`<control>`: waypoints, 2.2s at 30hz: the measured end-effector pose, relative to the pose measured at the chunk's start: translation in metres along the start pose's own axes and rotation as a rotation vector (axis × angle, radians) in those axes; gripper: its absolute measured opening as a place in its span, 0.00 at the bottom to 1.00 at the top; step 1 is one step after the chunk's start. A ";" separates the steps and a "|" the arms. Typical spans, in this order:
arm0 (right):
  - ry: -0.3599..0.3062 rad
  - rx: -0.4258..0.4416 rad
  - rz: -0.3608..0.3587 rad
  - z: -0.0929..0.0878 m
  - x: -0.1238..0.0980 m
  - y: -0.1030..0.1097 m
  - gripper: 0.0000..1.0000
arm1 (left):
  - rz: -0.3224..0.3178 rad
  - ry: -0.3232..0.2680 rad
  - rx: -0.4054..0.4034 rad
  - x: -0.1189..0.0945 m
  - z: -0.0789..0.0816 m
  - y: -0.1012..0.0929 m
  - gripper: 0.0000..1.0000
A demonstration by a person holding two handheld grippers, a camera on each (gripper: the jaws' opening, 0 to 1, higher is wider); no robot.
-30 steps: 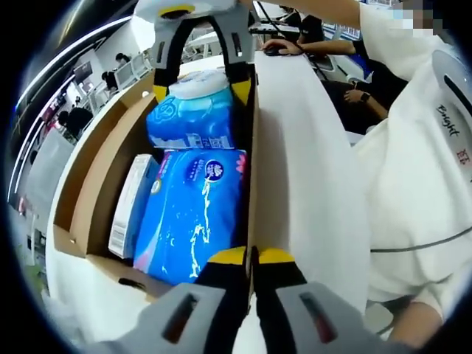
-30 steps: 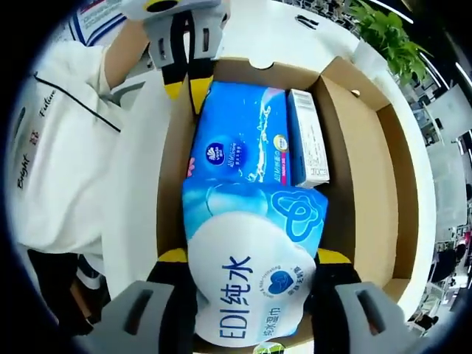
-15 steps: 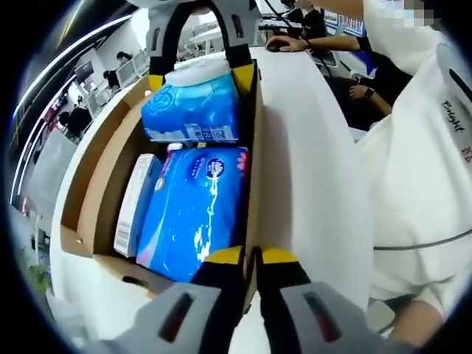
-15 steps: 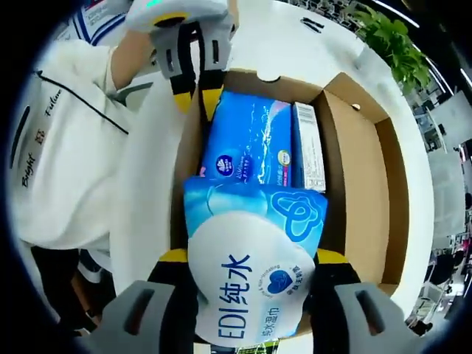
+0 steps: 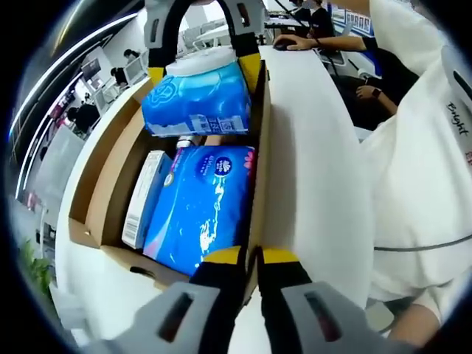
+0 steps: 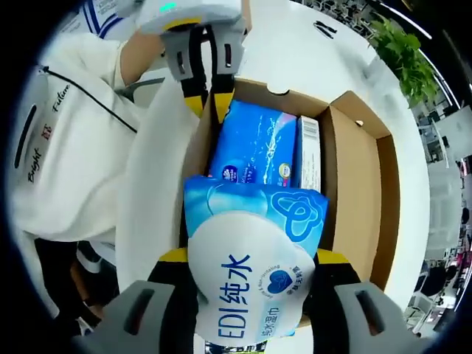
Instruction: Operate the shoe box by opening the lid, removing the specified soft item, and placing it in the target area until the item is outside and the box remains undamaged.
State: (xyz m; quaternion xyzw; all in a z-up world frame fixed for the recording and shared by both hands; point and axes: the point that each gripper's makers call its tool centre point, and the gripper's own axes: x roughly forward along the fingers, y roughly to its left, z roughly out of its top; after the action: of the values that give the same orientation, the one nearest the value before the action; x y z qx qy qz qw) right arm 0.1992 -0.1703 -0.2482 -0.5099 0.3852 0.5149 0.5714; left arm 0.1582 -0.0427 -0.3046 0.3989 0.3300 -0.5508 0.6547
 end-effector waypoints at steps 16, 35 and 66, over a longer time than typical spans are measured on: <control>0.053 -0.048 -0.038 -0.019 -0.020 -0.005 0.59 | -0.008 -0.011 -0.025 -0.001 0.000 0.000 0.07; 0.021 -0.086 -0.045 -0.031 -0.035 -0.006 0.59 | -0.009 -0.013 -0.004 0.000 0.000 0.000 0.07; 0.010 -0.049 -0.052 -0.070 -0.066 0.000 0.59 | -0.003 -0.008 -0.028 0.000 0.000 0.000 0.07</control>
State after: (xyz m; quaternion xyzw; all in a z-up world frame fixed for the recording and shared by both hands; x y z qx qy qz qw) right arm 0.1941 -0.2522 -0.1973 -0.5362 0.3616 0.5067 0.5701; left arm 0.1581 -0.0431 -0.3047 0.3871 0.3358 -0.5488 0.6605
